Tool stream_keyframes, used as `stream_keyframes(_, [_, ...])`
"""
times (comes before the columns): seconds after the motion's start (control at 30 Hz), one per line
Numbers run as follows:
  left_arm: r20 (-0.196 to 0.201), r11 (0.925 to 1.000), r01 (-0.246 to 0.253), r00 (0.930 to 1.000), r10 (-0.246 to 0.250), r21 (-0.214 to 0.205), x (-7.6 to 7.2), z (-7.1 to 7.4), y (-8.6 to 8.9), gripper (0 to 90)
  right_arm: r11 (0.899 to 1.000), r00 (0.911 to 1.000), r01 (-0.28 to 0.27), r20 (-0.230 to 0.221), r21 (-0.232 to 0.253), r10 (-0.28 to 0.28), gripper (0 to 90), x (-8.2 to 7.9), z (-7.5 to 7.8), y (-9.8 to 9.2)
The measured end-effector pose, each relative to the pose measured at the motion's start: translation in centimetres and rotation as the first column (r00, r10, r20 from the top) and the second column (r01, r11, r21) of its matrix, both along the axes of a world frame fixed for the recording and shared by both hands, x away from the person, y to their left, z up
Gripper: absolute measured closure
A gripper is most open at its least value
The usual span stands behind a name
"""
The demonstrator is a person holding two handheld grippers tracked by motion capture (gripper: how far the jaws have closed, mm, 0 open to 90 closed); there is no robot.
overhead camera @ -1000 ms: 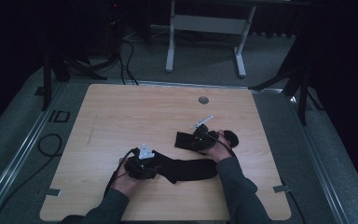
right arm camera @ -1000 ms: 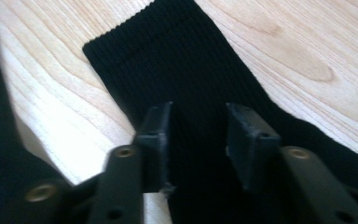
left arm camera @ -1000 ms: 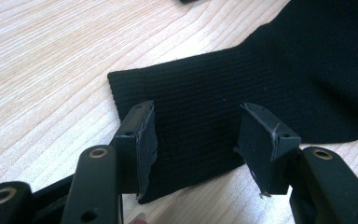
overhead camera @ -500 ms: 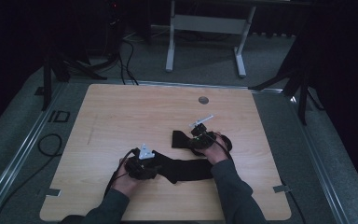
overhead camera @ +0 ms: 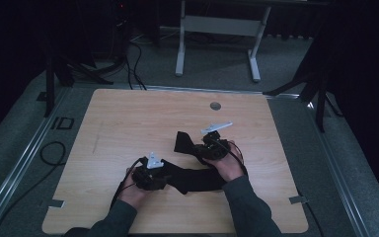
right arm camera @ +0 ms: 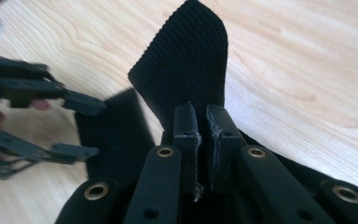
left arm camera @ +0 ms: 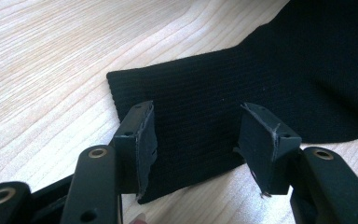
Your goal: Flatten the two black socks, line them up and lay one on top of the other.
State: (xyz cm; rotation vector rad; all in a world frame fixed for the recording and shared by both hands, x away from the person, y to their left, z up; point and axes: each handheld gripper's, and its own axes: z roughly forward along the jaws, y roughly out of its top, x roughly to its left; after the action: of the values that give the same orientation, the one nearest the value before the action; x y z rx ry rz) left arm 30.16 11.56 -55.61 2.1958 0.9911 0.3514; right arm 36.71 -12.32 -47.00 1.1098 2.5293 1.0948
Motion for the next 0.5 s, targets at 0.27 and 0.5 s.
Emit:
stream_keyframes(0.27, [0.000,1.0000,-0.002,1.0000,0.002,-0.001,0.0,0.0,0.0,46.6,0.994,0.9997,-0.005,0.026,0.110,0.002,83.6,-2.8,2.4,-0.4])
stream_keyframes(0.5, [-0.003,0.9999,-0.008,1.0000,0.008,-0.010,0.0,0.0,0.0,46.7,0.993,0.9999,0.000,0.013,0.115,-0.002,83.5,-4.5,0.9,1.1])
